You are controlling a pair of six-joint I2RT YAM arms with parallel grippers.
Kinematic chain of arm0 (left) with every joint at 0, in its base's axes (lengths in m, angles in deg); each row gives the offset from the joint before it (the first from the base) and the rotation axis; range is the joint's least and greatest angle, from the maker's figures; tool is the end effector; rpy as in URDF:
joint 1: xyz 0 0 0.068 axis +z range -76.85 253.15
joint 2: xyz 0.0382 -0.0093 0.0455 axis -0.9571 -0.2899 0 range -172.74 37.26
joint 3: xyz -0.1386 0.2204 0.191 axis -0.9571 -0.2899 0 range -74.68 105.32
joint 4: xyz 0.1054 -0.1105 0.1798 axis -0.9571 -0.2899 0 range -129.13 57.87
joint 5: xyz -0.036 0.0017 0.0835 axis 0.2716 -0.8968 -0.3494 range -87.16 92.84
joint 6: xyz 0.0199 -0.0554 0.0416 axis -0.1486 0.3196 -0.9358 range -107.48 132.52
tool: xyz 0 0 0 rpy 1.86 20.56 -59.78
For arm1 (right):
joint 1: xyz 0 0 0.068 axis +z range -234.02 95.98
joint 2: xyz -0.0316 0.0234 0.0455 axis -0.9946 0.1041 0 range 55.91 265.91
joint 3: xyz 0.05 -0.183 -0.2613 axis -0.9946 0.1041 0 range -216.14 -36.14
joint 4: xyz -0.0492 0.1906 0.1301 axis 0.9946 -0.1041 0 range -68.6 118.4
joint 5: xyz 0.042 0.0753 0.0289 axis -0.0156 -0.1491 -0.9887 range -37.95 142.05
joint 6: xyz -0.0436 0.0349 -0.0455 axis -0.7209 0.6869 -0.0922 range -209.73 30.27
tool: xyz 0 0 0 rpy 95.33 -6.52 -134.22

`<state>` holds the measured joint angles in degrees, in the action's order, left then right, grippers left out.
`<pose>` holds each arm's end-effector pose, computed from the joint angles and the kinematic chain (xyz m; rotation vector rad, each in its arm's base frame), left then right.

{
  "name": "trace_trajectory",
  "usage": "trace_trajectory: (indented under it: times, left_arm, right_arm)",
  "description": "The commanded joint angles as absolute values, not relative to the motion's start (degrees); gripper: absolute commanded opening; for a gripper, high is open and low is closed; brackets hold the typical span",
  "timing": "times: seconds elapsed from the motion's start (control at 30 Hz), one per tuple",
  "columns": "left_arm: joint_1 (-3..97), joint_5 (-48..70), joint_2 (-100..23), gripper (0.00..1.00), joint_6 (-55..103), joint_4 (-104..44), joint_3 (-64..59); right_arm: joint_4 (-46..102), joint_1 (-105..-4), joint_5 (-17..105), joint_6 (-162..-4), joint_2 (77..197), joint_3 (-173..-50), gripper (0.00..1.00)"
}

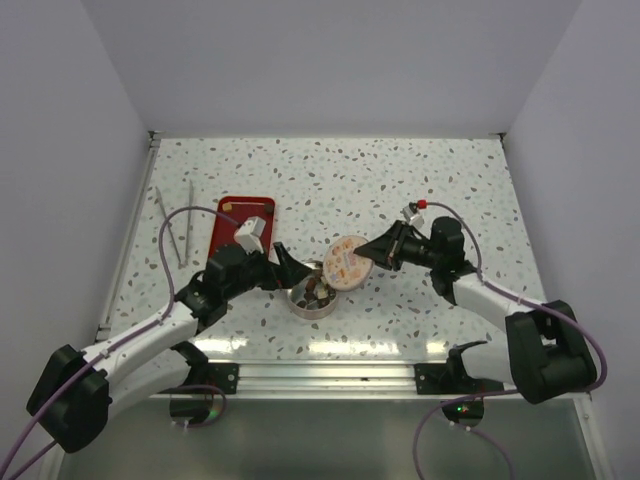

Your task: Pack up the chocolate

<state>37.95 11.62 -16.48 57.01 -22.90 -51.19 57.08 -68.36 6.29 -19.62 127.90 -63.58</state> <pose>0.1382 -0.1086 0.2624 -0.0593 2.0878 -1.0410 0.2107 0.1034 0.2721 0.3584 2.1319 1.6956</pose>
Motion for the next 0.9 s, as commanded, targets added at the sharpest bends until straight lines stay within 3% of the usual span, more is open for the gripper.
trace_trajectory:
  times: [0.0, 0.2, 0.87]
  left_arm:
    - [38.43, 17.79, -16.44, 1.00, 61.30, -16.75, -52.79]
    - [38.52, 15.33, -13.02, 1.00, 61.47, -19.47, -54.02]
    - [38.78, 13.04, -13.28, 1.00, 63.23, -18.17, -58.59]
  right_arm:
    - [67.66, -66.63, 7.31, -16.70, 128.68, -61.54, 0.00]
    - [74.80, -65.48, 8.45, -13.79, 130.97, -58.03, 0.00]
    - [74.37, -65.21, 9.77, -19.59, 137.12, -54.24, 0.00]
